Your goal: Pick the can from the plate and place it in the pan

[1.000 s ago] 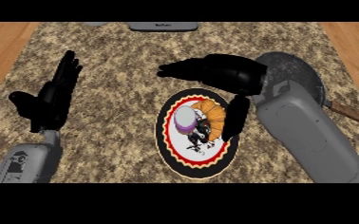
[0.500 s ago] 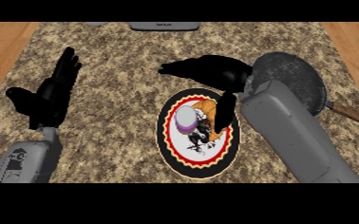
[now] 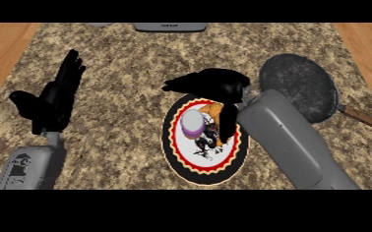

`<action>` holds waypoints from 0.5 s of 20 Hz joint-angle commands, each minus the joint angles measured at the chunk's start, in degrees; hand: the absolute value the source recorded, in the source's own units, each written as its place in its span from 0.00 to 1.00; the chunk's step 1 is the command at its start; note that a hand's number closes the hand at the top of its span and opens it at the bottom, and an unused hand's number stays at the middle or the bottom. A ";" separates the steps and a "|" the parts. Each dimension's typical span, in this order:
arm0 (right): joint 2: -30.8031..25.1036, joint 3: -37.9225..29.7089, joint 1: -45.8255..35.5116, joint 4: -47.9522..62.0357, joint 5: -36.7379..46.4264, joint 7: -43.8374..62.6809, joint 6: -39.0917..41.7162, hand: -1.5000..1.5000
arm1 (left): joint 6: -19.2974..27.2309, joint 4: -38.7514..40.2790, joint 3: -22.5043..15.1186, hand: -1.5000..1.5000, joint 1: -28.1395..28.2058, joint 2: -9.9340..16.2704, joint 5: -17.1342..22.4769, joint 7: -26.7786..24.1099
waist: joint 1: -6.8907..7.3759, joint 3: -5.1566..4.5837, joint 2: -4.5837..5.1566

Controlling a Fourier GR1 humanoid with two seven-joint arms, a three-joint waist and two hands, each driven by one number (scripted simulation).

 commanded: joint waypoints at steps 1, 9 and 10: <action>1.97 -0.63 -2.73 6.86 4.61 -3.93 -1.52 0.00 | -1.23 -1.81 1.12 0.50 -0.68 1.12 -0.01 2.27 | 0.29 0.01 0.06; 0.28 5.79 1.91 2.27 14.24 -3.20 -3.92 0.00 | -0.27 -2.08 1.13 0.50 -0.61 -0.10 -1.18 3.11 | -0.08 0.02 -0.07; 3.70 6.12 0.86 5.84 15.70 -1.96 -5.06 0.00 | 0.60 -0.50 -0.62 0.50 -1.10 -2.25 -2.64 1.76 | 0.02 0.01 0.02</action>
